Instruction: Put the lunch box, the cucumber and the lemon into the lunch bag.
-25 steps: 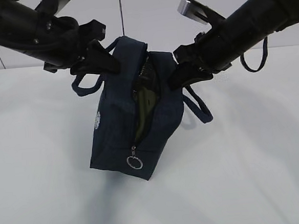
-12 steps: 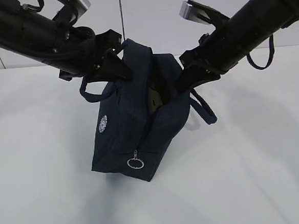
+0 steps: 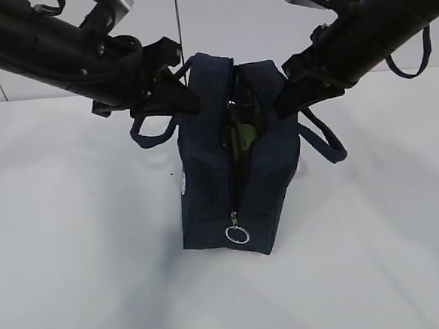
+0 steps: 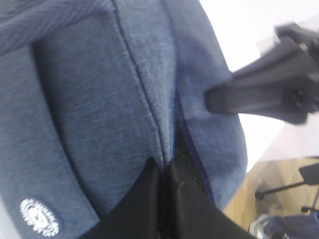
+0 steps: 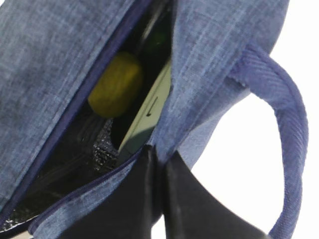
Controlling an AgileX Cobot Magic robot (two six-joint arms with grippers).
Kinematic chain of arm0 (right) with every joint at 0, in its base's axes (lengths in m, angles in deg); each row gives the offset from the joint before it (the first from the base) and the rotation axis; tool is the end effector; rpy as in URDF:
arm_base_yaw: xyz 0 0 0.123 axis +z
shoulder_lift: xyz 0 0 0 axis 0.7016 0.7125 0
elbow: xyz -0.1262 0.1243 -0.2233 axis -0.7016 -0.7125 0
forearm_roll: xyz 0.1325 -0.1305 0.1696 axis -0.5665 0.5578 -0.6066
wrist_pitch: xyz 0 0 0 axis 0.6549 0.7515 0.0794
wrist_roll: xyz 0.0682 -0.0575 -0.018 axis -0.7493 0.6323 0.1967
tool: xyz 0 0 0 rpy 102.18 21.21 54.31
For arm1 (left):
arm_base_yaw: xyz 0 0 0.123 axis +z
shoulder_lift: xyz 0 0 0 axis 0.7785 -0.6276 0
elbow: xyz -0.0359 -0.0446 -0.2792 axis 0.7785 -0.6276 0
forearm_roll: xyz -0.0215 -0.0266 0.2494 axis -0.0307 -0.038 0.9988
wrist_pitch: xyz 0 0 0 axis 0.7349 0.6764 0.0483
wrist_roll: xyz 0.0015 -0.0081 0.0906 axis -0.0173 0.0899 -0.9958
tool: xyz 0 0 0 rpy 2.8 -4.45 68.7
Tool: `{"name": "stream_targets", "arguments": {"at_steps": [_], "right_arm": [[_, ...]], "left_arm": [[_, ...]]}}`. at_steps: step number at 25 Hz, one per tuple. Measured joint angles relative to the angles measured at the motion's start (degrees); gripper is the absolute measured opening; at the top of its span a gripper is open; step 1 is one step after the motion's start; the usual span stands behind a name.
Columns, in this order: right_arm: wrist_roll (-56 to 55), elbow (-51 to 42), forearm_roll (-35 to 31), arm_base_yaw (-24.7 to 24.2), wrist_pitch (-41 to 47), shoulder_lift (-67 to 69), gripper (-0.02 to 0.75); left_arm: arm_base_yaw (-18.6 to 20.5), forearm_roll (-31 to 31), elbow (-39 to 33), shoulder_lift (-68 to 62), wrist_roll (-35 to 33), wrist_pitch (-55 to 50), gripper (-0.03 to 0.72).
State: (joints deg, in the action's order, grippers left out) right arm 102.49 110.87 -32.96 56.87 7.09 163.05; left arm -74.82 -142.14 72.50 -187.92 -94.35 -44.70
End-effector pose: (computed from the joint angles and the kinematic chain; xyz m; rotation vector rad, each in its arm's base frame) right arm 0.3675 0.1285 0.2754 -0.7668 2.4819 0.7114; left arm 0.3341 -0.2031 0.2621 0.3256 2.4375 -1.0934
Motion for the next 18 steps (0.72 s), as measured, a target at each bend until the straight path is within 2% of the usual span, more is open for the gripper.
{"name": "stream_targets", "arguments": {"at_steps": [7, 18], "right_arm": [[-1.1, 0.0, 1.1, -0.3, 0.0, -0.1, 0.018], [-3.0, 0.0, 4.0, -0.3, 0.5, -1.6, 0.018]], "left_arm": [[-3.2, -1.4, 0.0, -0.1, -2.5, 0.1, -0.005], [-3.5, -2.4, 0.0, -3.0, -2.7, 1.7, -0.005]]}}
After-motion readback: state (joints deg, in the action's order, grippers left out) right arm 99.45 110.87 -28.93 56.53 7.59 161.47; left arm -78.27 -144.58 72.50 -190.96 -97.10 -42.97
